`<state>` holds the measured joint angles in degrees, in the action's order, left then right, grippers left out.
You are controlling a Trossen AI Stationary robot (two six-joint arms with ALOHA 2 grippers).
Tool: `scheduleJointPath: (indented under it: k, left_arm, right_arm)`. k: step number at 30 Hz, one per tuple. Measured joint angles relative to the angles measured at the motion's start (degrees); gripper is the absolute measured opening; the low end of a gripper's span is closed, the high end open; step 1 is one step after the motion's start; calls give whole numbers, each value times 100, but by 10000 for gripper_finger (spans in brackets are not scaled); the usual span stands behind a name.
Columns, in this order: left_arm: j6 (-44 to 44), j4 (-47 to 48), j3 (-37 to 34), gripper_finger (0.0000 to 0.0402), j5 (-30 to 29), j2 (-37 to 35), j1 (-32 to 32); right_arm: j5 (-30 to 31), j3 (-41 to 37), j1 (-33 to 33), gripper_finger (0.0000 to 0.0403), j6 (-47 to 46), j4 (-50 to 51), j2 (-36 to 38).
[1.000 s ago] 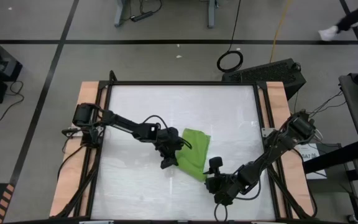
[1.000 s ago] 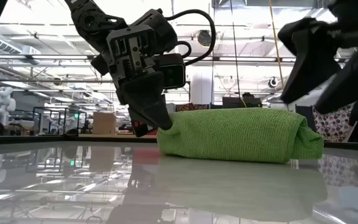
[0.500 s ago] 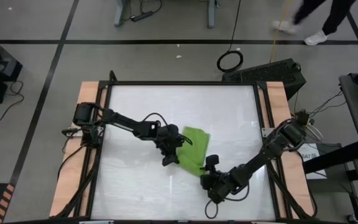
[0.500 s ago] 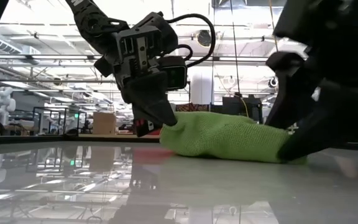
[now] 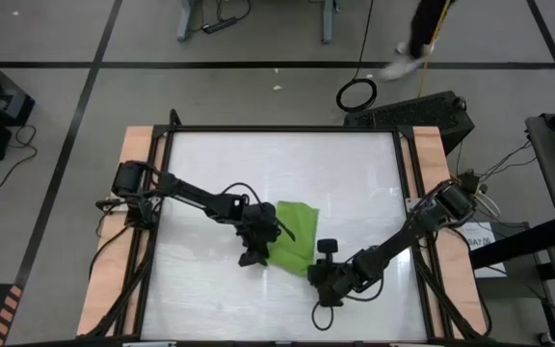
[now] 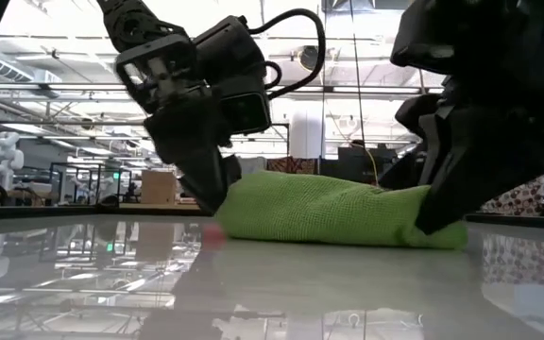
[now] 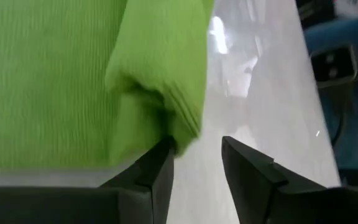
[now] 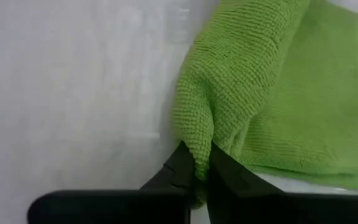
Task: Roll towel into tight, uniform cylinder
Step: Roll the green towel
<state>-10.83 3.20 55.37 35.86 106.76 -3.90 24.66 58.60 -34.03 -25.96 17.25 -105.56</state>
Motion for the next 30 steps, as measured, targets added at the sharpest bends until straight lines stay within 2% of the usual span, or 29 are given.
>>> scheduleJointPath:
  k: [8, 14, 20, 24, 30]
  left_arm:
    - [571, 406, -2, 143, -68, -294, -96]
    - [1108, 267, 102, 144, -818, -842, -138]
    - [1561, 119, 311, 156, -1539, -734, -337]
    - [1118, 33, 326, 186, -1538, -399, -275]
    - [497, -549, 333, 198, -872, -70, -168]
  right_arm:
    - [-1093, 1, 165, 5, 156, -87, 126]
    - [-1459, 1, 239, 2, 221, -172, 144]
    - [-1603, 1, 282, 1, 263, -228, 144]
    - [-1602, 1, 288, 1, 264, -227, 144]
    - [-1593, 1, 290, 2, 265, -225, 144]
